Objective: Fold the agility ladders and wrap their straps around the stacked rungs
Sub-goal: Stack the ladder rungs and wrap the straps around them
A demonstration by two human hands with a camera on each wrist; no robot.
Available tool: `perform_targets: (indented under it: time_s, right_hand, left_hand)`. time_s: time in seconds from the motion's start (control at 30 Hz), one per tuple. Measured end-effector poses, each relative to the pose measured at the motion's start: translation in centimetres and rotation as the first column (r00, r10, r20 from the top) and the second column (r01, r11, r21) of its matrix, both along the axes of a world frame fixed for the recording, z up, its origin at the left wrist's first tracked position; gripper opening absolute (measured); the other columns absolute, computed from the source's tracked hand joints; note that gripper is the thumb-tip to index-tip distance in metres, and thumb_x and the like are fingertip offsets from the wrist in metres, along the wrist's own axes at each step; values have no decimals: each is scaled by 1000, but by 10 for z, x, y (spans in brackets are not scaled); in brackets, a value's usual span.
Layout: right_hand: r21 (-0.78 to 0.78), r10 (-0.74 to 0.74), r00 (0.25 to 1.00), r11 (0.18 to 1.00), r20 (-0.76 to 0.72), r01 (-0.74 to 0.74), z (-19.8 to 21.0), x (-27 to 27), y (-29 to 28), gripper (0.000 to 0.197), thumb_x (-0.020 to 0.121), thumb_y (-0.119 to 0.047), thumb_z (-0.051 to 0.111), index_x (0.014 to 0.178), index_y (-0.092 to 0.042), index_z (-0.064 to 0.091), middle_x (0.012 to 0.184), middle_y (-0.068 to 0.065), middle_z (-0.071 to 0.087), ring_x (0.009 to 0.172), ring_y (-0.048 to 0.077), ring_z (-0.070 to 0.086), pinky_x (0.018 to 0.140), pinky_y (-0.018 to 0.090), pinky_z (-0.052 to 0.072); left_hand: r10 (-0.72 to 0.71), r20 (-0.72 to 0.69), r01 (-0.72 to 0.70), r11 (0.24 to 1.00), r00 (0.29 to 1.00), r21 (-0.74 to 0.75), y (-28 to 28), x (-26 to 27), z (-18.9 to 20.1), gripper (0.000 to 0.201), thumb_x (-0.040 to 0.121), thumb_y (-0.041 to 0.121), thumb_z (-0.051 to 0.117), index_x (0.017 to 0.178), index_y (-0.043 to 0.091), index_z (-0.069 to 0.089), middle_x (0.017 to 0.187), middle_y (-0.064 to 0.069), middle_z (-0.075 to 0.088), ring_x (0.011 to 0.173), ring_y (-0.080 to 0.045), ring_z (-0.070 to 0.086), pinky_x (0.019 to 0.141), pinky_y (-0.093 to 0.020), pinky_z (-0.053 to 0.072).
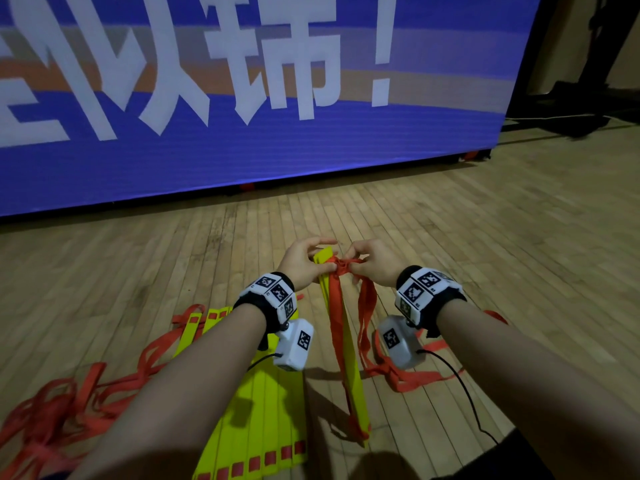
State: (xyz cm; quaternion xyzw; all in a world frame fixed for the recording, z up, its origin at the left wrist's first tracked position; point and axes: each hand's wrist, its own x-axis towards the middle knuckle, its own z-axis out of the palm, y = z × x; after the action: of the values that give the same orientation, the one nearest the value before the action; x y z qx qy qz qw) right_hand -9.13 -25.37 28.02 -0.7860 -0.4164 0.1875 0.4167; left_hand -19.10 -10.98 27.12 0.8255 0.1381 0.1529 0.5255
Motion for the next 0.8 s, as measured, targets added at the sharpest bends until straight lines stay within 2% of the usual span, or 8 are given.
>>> perform_targets:
  time_s: [0.07, 0.13, 0.3, 0.4, 0.5, 0.63, 0.73, 0.8]
  right_hand:
    - [17, 8, 1000, 1000, -22, -7, -2, 0, 1, 22, 88, 1, 59, 74, -16, 60, 79, 1, 65, 54, 3, 64, 57, 21, 51]
    - [46, 13, 998, 999, -54, -10, -6, -1, 2, 22, 88, 3, 59, 74, -14, 61, 84, 5, 64, 55, 5, 66, 53, 17, 50]
    - [91, 11, 996, 996, -88, -3, -13, -2, 3, 26, 87, 5, 59, 71, -14, 60, 86, 6, 64, 56, 7, 68, 51, 14, 48]
    - [96, -1, 996, 995, -86, 10, -16, 1, 3, 24, 88, 6, 58, 73, -12, 59, 86, 5, 64, 58, 7, 68, 57, 19, 52]
    - [88, -19, 996, 996, -83, 27, -17, 2, 3, 24, 88, 5, 58, 73, -13, 58, 88, 6, 65, 61, 10, 69, 65, 25, 55]
    - [81, -27, 996, 996, -90, 34, -14, 1, -1, 25, 89, 4, 57, 73, -14, 57, 87, 5, 63, 57, 3, 67, 62, 18, 53]
    - [72, -24, 995, 997, -98, 31, -11, -2, -3, 23, 90, 2, 57, 74, -14, 58, 82, 1, 64, 56, 1, 66, 59, 13, 51]
    - [64, -23, 995, 998, -92, 29, -10, -4, -4, 20, 90, -2, 60, 75, -16, 60, 78, -2, 65, 58, 2, 66, 63, 15, 50]
  left_hand:
    - [-32, -11, 32, 999, 999, -22, 2, -2, 0, 37, 82, -1, 70, 110, 21, 62, 103, -3, 67, 75, -8, 66, 52, -17, 50]
    - [-58, -14, 57, 996, 998, -64, 4, -3, -1, 37, 81, -1, 71, 109, 21, 62, 103, -5, 67, 74, -7, 67, 54, -17, 50]
    - [-147, -38, 137, 973, 988, -185, 8, -8, 1, 42, 80, -3, 71, 114, 19, 59, 104, -1, 65, 87, -9, 66, 69, -23, 56]
    - [-204, -60, 188, 960, 977, -210, 8, -10, 2, 52, 79, -7, 69, 122, 19, 54, 108, 3, 63, 97, -9, 62, 82, -25, 55]
    - [-233, -67, 211, 948, 970, -237, 9, -11, 1, 58, 80, -10, 67, 128, 19, 51, 111, -1, 64, 97, -9, 63, 88, -25, 52]
    - [-266, -67, 238, 932, 962, -272, 8, -12, -1, 55, 80, -8, 68, 118, 30, 56, 118, -5, 65, 116, -18, 59, 99, -35, 47]
    - [-233, -55, 215, 949, 971, -231, 7, -11, -2, 51, 79, -7, 70, 112, 31, 59, 107, -2, 68, 106, -12, 63, 97, -29, 48]
    - [-190, -34, 179, 963, 981, -200, 6, -10, -3, 47, 78, -4, 73, 110, 28, 60, 101, -1, 68, 95, -6, 66, 90, -23, 50]
